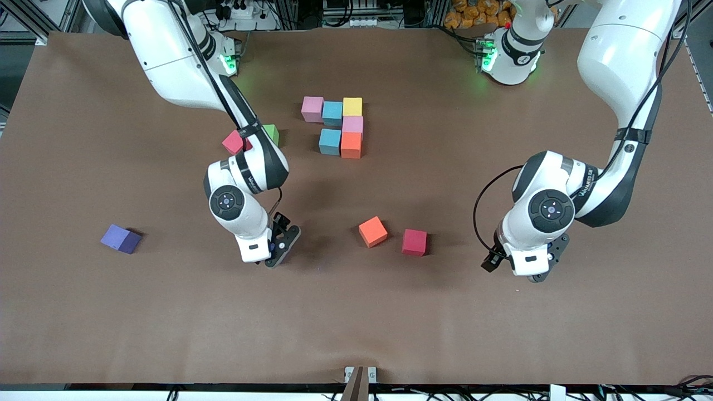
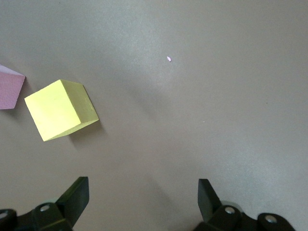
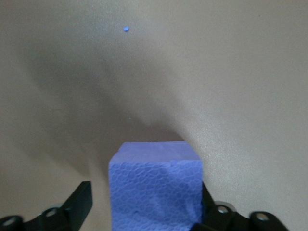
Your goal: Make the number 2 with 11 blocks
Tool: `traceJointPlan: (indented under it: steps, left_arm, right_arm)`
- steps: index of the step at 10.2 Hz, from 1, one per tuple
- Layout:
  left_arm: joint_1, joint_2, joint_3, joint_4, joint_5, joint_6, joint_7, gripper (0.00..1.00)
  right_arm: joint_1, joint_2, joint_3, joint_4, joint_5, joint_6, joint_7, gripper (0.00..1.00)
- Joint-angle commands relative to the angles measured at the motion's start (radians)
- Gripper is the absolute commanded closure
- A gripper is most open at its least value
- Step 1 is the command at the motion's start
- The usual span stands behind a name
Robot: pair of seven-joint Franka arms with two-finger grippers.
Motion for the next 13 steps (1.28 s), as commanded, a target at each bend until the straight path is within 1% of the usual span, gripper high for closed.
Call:
traceJointPlan:
  steps: [1,2,3,4,5,7,11,13]
  left_arm:
    - [0.004,-0.001,-0.004,0.002,0.014,0.001,0.022,0.0]
    - [0.004,-0.001,-0.004,0.002,0.014,0.001,0.022,0.0]
    - [0.004,-0.001,-0.004,0.002,0.014,0.001,0.022,0.0]
    - [0.004,-0.001,-0.004,0.002,0.014,0.001,0.022,0.0]
    - [0.004,-0.001,-0.004,0.002,0.014,0.001,0.022,0.0]
    - [0.004,-0.001,-0.004,0.002,0.014,0.001,0.022,0.0]
    - [0.004,0.006,-0.004,0.004,0.014,0.002,0.021,0.0]
    - [0.005,0.006,-0.004,0.004,0.014,0.002,0.022,0.0]
  right_arm:
    - [0.004,0.028,-0.004,0.037,0.004,-0.004,-0.012,0.36]
    - [0.002,0.02,-0.004,0.037,0.007,-0.004,-0.012,0.56]
    - [0.002,0.014,-0.004,0.036,0.007,-0.004,-0.012,0.68]
    - [0.004,-0.006,-0.004,0.028,0.008,-0.005,-0.012,0.69]
    - [0.004,-0.048,-0.004,0.001,0.007,-0.011,-0.012,0.69]
    - [0.001,-0.183,-0.004,-0.118,0.004,-0.017,-0.042,0.69]
    - [0.01,-0.404,-0.004,-0.361,0.002,-0.027,-0.292,0.69]
    - [0.048,-0.466,-0.004,-0.429,-0.005,-0.08,-0.401,0.69]
